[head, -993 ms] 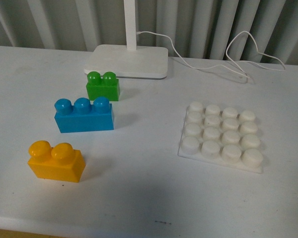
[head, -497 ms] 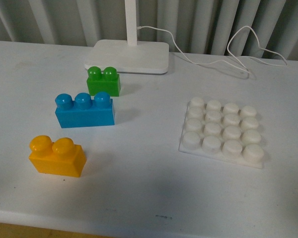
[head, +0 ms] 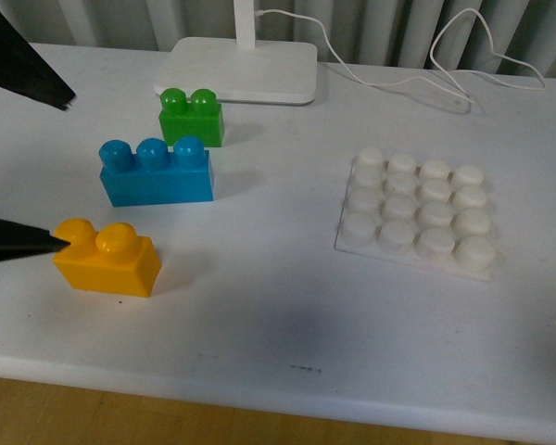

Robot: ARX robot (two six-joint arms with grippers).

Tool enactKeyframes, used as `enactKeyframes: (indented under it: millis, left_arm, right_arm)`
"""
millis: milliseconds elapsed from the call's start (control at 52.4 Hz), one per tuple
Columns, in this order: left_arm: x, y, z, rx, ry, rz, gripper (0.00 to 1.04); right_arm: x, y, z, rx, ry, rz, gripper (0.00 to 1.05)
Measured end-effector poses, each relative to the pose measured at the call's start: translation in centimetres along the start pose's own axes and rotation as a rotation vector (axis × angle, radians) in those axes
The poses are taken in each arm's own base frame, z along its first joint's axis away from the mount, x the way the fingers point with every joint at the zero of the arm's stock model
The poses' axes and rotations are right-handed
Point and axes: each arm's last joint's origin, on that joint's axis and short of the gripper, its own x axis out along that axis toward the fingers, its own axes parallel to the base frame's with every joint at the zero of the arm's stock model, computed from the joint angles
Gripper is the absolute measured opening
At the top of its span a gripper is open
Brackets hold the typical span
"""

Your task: Insert yellow block into base center

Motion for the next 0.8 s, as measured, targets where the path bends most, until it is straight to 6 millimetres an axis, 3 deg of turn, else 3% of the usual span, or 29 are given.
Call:
enactKeyframes:
  millis: [248, 478, 802]
  left_arm:
    - [3.5, 0.7, 0.4, 0.170, 0.151, -0.201, 0.98]
    - [6.0, 1.7, -0.3, 0.231, 0.245, -0.243, 0.98]
    - [8.1, 2.5, -0.4, 0.233, 0.248, -0.269, 0.98]
  right_arm:
    - [0.0, 0.0, 0.0, 0.000, 0.000, 0.000, 0.95]
    - [0.0, 0.0, 0.0, 0.000, 0.000, 0.000, 0.95]
    - [0.0, 0.0, 0.0, 0.000, 0.000, 0.000, 0.95]
